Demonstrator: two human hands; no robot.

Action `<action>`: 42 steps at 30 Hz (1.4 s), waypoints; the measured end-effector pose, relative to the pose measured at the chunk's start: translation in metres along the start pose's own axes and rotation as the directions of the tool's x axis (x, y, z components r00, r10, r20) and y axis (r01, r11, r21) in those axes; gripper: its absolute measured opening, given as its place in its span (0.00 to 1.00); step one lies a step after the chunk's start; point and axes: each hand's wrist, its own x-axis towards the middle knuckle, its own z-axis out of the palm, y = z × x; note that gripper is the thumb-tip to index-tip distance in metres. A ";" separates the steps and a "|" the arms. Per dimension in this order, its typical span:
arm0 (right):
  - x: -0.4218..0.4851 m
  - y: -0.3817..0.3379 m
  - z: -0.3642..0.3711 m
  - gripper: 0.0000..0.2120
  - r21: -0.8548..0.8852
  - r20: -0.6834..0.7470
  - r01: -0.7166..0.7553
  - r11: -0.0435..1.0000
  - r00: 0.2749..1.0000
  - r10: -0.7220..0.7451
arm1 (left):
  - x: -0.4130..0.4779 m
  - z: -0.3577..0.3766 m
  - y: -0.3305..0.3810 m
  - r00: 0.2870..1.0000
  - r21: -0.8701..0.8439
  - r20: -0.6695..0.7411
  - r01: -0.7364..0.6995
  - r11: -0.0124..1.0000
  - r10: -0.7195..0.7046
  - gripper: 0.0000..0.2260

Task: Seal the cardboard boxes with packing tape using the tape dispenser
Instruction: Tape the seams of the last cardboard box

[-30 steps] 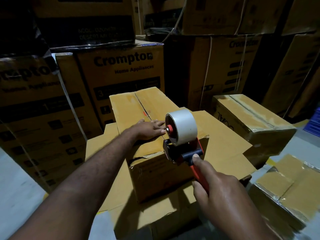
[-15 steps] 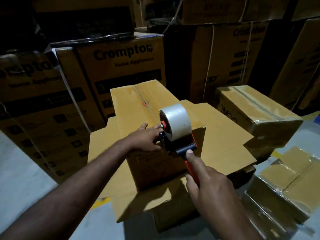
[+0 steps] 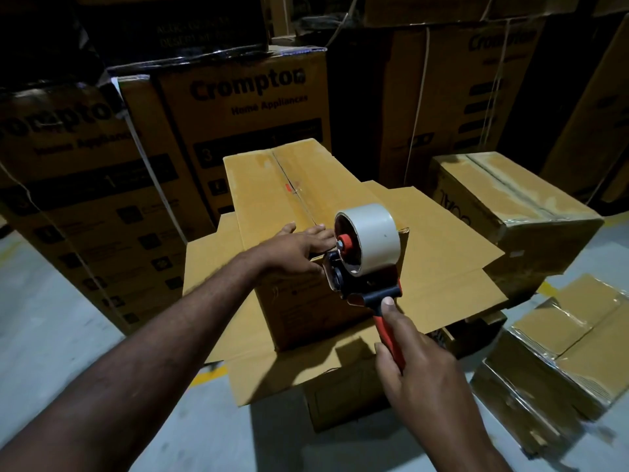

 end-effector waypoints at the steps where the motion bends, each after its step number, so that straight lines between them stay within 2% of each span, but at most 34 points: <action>1: -0.002 0.002 0.001 0.33 0.001 -0.004 0.003 1.000 1.000 -0.003 | 0.000 0.000 0.000 1.000 0.002 -0.001 -0.002 1.000 0.002 0.29; 10: -0.021 0.014 0.010 0.34 0.008 -0.081 0.030 1.000 0.996 -0.029 | -0.006 -0.006 0.006 0.998 0.006 0.051 -0.028 1.000 0.028 0.35; 16: -0.015 0.014 0.017 0.34 -0.052 -0.071 0.054 0.997 0.996 -0.058 | -0.012 -0.009 0.014 0.997 -0.083 0.076 -0.006 0.997 0.013 0.31; 20: -0.008 0.007 0.025 0.32 -0.098 -0.079 0.043 0.994 0.996 -0.051 | -0.017 -0.002 0.021 0.997 -0.029 0.070 -0.017 0.999 0.019 0.37; 24: 0.002 -0.010 0.026 0.29 -0.071 -0.092 -0.019 0.997 0.996 0.012 | -0.023 0.002 0.022 0.999 -0.085 0.041 0.013 0.996 -0.010 0.42; 28: 0.011 -0.022 0.021 0.27 -0.028 -0.084 -0.071 0.997 0.994 0.068 | -0.026 0.002 0.017 0.999 -0.088 0.021 0.029 0.996 -0.028 0.34; 35: 0.015 -0.028 0.024 0.26 0.014 -0.096 -0.084 0.996 0.992 0.085 | -0.026 -0.003 0.020 0.999 -0.145 0.022 0.033 0.989 -0.030 0.32; 37: 0.014 -0.024 0.025 0.27 0.011 -0.093 -0.062 0.998 0.994 0.062 | -0.027 -0.004 0.022 0.998 -0.167 0.036 0.062 0.984 -0.057 0.29; 42: 0.016 -0.017 0.025 0.28 -0.078 -0.084 0.019 0.997 0.996 -0.026 | -0.019 0.002 0.014 0.998 -0.080 0.005 0.070 0.994 -0.070 0.25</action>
